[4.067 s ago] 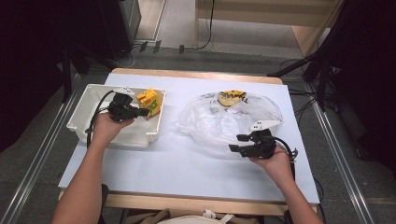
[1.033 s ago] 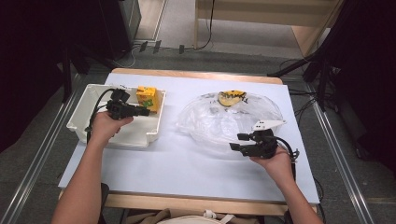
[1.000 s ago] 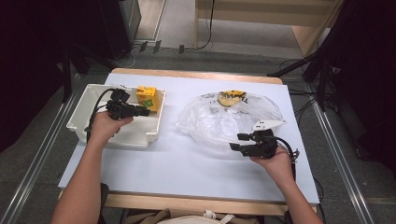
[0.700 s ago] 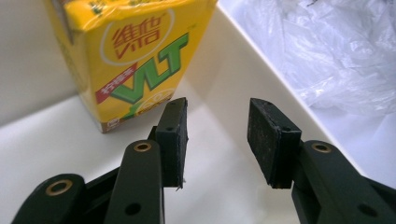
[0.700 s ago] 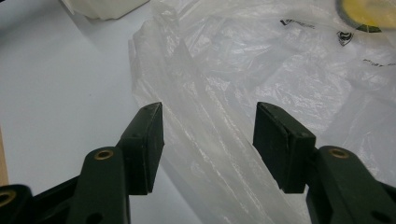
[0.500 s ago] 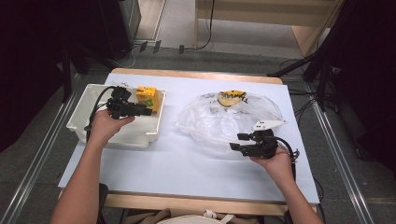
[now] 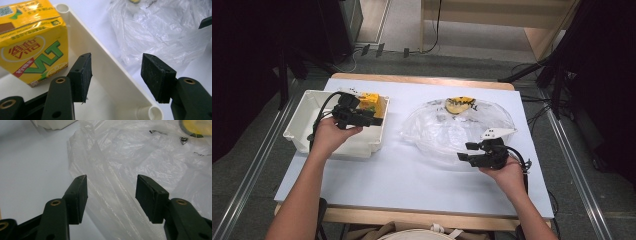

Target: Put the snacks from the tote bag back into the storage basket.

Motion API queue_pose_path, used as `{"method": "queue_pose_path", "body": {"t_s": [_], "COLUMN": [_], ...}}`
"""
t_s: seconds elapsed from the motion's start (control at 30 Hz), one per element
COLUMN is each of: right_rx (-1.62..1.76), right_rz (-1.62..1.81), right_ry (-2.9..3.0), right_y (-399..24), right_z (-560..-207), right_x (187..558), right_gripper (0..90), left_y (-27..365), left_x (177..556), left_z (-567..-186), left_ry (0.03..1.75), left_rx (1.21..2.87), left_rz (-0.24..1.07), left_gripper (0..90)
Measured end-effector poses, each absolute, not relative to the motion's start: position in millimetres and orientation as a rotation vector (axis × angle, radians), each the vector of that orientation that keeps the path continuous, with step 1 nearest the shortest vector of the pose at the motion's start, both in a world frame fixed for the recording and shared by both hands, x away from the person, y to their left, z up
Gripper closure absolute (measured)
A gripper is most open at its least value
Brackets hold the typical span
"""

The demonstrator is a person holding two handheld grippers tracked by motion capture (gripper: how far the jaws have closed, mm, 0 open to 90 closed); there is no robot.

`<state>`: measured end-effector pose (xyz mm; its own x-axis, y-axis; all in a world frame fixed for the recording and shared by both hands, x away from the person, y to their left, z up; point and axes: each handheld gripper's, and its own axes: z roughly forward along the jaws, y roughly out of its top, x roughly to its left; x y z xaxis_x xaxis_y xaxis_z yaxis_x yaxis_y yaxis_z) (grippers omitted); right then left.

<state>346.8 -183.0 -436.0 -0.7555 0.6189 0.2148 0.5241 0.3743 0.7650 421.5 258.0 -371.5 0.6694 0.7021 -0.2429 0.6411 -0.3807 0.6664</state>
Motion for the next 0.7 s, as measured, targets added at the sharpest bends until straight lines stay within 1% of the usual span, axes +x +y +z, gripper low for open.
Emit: {"method": "queue_pose_path", "body": {"t_s": [0.1,0.27,0.7], "right_rx": [1.051,1.056,1.061], "right_rz": [1.337,1.336,1.351], "right_ry": [2.511,2.511,2.506], "right_y": [-183.0,-183.4,-182.2], "right_z": [-435.7,-435.7,-435.4], "right_x": [346.5,346.7,345.9], "right_gripper": [44.5,44.5,44.4], "left_y": [254.1,243.9,219.6], "left_x": [419.9,415.9,406.0], "left_z": [-369.7,-364.3,-356.4], "left_ry": [1.021,1.022,0.996], "left_rx": [2.118,2.107,2.112], "left_rz": [0.109,0.071,0.089], "left_gripper": [42.5,41.0,41.4]}}
